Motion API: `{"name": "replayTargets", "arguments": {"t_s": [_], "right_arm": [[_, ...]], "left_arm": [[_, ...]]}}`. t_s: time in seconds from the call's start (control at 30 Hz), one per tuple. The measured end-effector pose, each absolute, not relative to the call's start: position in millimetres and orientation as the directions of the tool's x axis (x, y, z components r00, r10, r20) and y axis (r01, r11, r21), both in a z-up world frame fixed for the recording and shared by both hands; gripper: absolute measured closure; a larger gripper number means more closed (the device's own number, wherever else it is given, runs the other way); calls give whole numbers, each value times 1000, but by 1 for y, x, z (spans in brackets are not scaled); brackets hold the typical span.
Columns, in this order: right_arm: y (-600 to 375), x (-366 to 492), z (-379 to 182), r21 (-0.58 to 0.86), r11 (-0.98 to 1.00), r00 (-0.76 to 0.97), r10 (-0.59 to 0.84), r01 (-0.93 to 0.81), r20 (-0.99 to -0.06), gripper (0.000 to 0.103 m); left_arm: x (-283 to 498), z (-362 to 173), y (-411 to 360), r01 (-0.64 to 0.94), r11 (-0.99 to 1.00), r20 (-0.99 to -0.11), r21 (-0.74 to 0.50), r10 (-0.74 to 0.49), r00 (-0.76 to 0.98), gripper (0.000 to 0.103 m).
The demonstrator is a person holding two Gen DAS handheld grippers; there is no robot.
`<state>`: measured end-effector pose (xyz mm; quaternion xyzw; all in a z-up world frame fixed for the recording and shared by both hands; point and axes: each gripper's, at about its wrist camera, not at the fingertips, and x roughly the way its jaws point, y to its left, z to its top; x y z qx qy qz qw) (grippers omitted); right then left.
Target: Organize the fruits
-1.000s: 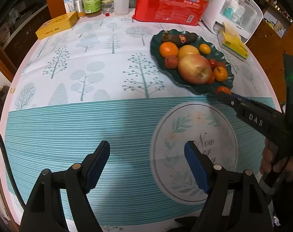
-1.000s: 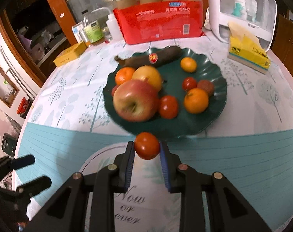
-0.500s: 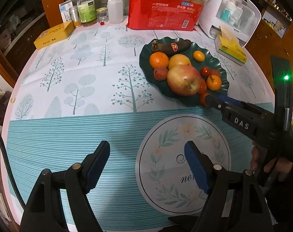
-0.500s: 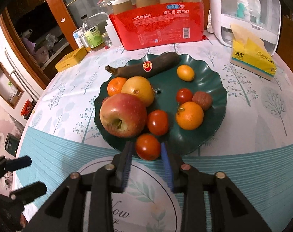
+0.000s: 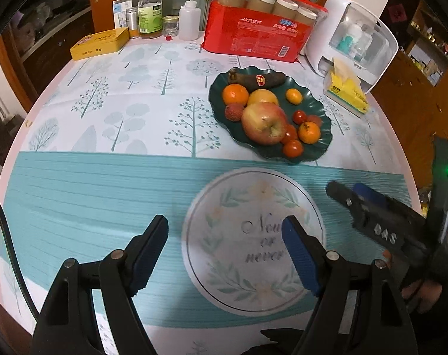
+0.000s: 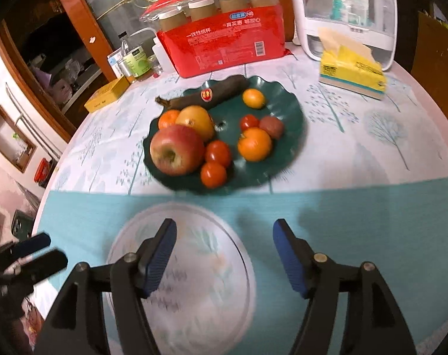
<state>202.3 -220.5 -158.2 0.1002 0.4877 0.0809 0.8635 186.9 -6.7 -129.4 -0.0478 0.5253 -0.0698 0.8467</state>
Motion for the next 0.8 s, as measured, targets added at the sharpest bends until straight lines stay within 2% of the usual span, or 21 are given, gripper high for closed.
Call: {"name": "replayTargets", "arguments": {"t_s": [0.3,0.5,0.8], "right_arm": [[-253,132,-138,243,968,478,243,-64,-844,34],[-265,95,-109,264,961,441,271,-78,-856,34],[-257,56,-52,271,958,431,284,-91,-857,34]], "left_arm": [[145,-116,-38,95,990,-873,-108,-140,467,25],[129,-90,-54,157,986,-873,-60,-128,471,24],[100,-35,-61,169,984,-849,-52,-132,511,20]]}}
